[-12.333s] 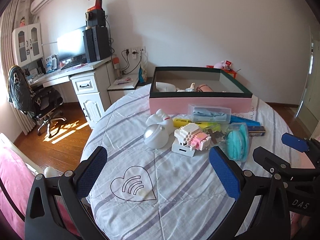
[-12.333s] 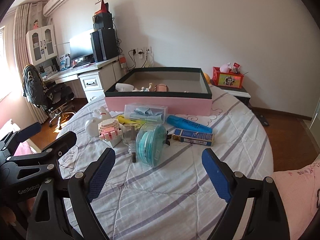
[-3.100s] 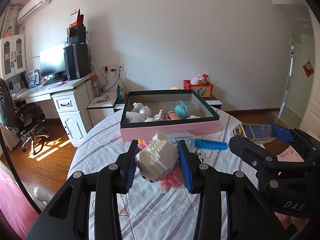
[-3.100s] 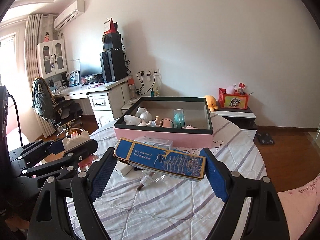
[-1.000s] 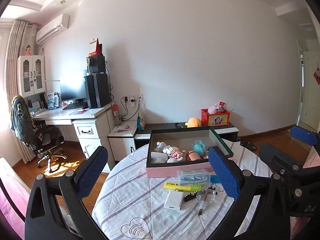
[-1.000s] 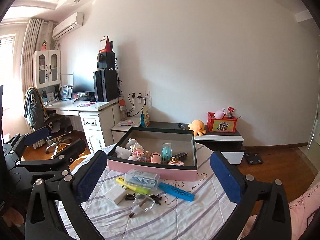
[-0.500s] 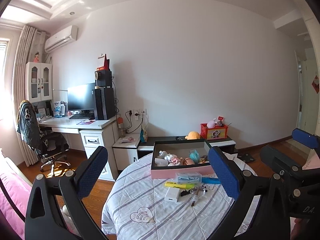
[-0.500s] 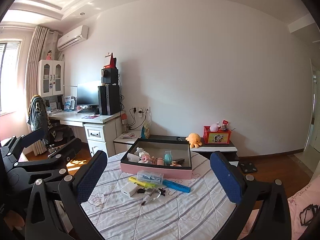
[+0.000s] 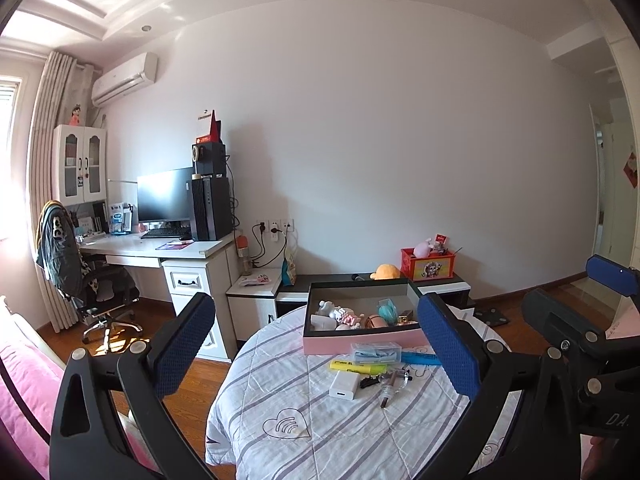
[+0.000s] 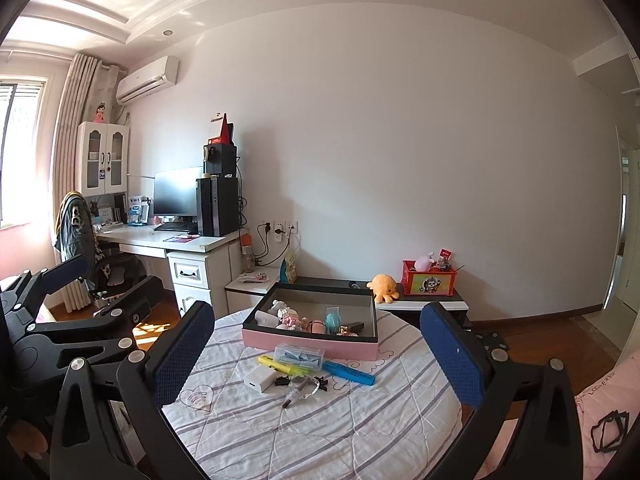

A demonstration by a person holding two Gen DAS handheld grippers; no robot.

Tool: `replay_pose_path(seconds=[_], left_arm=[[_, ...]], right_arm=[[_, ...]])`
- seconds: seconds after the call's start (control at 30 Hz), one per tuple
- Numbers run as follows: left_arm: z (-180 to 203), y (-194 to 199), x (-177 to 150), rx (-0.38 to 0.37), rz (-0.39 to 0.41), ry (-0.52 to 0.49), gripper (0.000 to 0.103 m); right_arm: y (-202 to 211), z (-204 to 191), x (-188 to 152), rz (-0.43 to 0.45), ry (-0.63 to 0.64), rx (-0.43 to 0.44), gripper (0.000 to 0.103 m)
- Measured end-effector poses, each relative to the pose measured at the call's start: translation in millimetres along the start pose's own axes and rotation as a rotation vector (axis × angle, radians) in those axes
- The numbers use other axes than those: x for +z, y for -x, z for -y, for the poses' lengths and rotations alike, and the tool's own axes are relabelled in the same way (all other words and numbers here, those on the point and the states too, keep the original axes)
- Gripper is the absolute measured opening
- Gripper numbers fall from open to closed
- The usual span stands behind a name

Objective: Organize rigid objects
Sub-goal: 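Withdraw both grippers from the box toward the remaining items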

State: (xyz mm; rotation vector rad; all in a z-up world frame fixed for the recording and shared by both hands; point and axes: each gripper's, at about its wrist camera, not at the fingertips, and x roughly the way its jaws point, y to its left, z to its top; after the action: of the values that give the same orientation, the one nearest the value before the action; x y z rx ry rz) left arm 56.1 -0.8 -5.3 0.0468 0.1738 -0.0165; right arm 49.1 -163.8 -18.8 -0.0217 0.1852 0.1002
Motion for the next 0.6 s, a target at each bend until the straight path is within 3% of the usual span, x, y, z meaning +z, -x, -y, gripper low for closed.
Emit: replay_pose_path(seconds=[0.37,0.6], left_arm=[[-1,-31,-15,-0.018,-0.074,-0.002,0.103],[-5,-78,-49,-0.043,-0.214,-0.001,0.103]], right_arm=[[-27,4,-12,-0.071,-0.010,0.009,0.103],[-71,5,-41,-0.183,-0.013,0.023,0.103]])
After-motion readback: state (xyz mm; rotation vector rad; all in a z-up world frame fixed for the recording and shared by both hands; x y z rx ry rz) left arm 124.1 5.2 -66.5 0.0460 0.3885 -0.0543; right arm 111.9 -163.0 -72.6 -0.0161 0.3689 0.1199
